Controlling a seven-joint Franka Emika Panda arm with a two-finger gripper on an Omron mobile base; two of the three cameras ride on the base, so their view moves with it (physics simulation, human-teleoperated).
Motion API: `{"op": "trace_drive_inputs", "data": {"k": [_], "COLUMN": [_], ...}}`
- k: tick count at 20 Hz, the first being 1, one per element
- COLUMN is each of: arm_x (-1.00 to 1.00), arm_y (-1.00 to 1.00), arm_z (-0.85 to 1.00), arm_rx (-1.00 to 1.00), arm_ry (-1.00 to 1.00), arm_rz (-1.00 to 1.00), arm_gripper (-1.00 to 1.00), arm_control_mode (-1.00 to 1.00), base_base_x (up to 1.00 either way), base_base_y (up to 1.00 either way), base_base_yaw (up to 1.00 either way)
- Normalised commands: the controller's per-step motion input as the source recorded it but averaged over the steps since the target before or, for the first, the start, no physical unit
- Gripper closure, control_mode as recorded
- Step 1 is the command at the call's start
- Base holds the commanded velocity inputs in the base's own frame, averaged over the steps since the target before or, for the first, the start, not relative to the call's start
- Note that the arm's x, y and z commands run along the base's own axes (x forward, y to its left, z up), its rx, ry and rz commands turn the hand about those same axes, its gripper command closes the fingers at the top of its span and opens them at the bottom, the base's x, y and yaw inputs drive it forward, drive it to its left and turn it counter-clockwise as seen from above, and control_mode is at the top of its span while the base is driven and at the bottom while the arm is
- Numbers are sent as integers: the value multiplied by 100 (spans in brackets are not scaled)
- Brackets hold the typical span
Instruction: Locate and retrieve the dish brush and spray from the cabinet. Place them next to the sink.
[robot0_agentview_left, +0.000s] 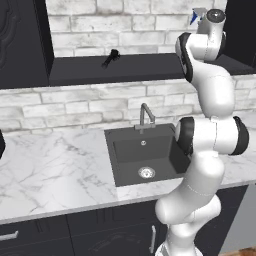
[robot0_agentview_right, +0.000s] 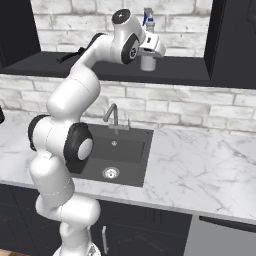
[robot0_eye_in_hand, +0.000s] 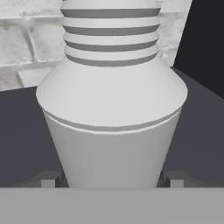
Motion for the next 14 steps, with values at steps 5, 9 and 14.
{"op": "trace_drive_inputs", "data": {"k": [5,9,14], "arm_x": [-4,-30,-76], "arm_y": [11,29,25], "arm_z": [0,6,14], "arm_rx": [0,0,0], "arm_ry": [0,-2,-10], "arm_rz": [-1,-3,-15], "arm_gripper": [100,100,100], "arm_control_mode": [-100,-100,-100], "base_base_x": [0,0,0], "base_base_y": [0,0,0], "base_base_yaw": [0,0,0]}}
